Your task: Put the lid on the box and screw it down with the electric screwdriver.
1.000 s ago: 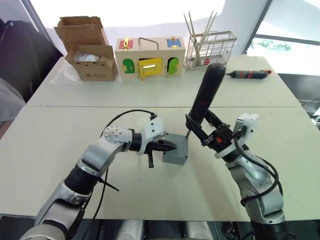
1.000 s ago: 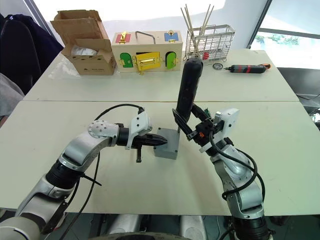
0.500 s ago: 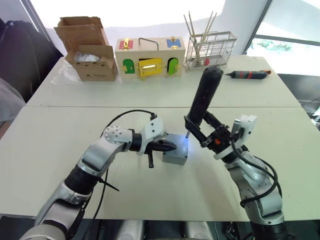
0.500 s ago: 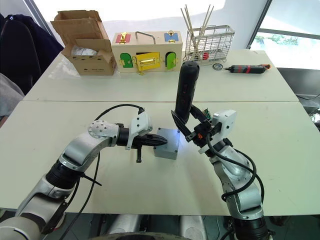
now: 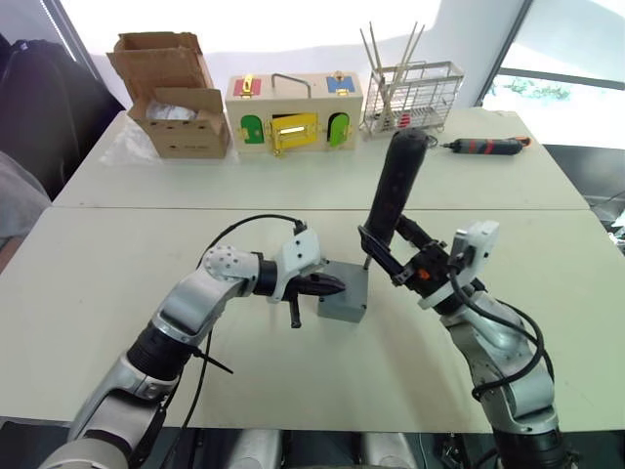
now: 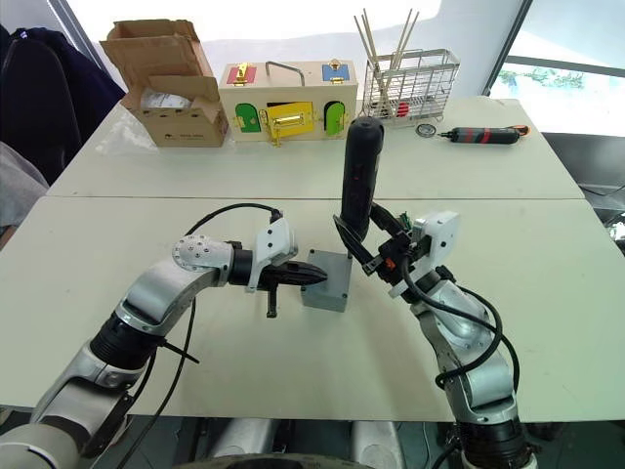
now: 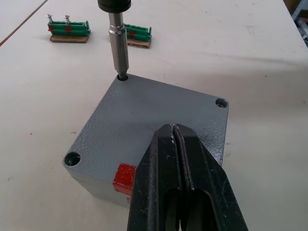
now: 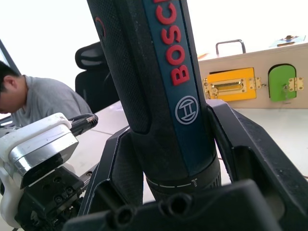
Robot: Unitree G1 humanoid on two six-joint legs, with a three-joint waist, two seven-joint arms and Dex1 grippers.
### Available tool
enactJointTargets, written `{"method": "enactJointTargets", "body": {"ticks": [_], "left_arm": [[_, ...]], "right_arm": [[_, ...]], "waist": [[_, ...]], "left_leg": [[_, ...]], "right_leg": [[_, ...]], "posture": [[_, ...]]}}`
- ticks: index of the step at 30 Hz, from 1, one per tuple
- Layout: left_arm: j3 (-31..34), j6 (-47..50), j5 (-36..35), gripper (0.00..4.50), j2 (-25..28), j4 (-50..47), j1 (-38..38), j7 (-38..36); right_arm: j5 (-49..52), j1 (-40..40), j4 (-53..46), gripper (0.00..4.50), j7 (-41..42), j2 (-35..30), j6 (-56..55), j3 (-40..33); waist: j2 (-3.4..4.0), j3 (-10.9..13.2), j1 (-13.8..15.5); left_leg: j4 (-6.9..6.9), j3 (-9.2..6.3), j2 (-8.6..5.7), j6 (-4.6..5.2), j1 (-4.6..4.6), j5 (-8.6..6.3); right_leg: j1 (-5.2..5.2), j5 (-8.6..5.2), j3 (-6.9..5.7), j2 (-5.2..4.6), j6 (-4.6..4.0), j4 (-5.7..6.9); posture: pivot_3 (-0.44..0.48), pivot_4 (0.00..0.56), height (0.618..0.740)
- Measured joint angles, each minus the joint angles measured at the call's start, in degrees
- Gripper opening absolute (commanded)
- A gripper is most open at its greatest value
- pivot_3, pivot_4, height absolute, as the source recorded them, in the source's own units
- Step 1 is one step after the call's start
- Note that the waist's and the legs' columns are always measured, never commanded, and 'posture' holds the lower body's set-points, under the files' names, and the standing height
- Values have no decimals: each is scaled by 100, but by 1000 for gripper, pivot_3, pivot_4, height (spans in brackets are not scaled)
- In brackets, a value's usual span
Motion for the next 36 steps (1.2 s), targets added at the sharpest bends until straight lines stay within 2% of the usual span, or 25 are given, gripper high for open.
{"method": "enactJointTargets", "body": {"ticks": [5, 10, 17, 20, 25, 27, 29, 33, 36], "left_arm": [[237, 45, -132, 0, -41, -102, 182, 196], [548, 243, -356, 0, -123, -130, 257, 356], [1491, 631, -1078, 0, -716, -156, 54, 995], [1771, 935, -1392, 0, -943, -492, 98, 1369], [1304, 1420, -1657, 0, -840, -1540, 746, 1587], [1188, 1510, -1689, 0, -777, -1784, 766, 1614], [1049, 1533, -1735, 0, -697, -2017, 755, 1620], [761, 1513, -1763, 0, -692, -2104, 687, 1613], [531, 1209, -1568, 0, -846, -1852, 567, 1638]], "right_arm": [[1465, -1121, -21, 1889, -29, -828, 1653, -843], [3154, -2411, -14, 1889, -326, -1373, 2599, -1858], [4147, -2703, 621, 1889, -1347, -1453, 3660, -1981], [4686, -2916, 1105, 1889, -1715, -2027, 4317, -2163], [4795, -3312, 2574, 1889, -1221, -4264, 5814, -2190], [4647, -3100, 2889, 1889, -663, -4968, 6254, -2037], [4456, -2536, 2976, 1889, 225, -5636, 6492, -1731], [3945, -2029, 3322, 1889, 1324, -6046, 6572, -1039], [3231, -2269, 4115, 1889, 1380, -5940, 6577, -511]], "waist": [[16, 25, 24], [25, 40, 3], [22, 43, 21], [22, 44, 19], [25, 50, 64], [30, 53, 91], [32, 54, 106], [62, 54, 70], [66, 53, 99]], "left_leg": [[4, -4, -2, 0, -28, 0], [-1, -4, 0, -1, -48, 1], [16, 0, -6, 0, -63, 1], [25, 0, -9, -25, -112, 15], [24, 15, -13, -2, -121, 2], [25, 14, -8, 23, -116, -11], [26, 15, -3, 24, -103, -12], [34, 29, -6, 27, -99, -13], [33, 29, -6, 26, -100, -13]], "right_leg": [[-25, 0, 2, -6, 0, 0], [-48, 0, -1, -7, 0, 0], [-52, 0, 3, -15, 0, 1], [-95, 1, 1, -19, 1, 2], [-89, 1, 2, -27, 0, -38], [-81, 2, -1, -21, -1, -40], [-65, 2, -4, -16, -2, -41], [-63, 4, 10, -17, -1, -40], [-65, 4, 9, -17, -1, -40]], "posture": [[0, 150, 731], [0, 150, 731], [0, 150, 731], [0, 150, 731], [0, 150, 731], [0, 150, 731], [0, 150, 731], [0, 150, 731], [0, 150, 731]]}}
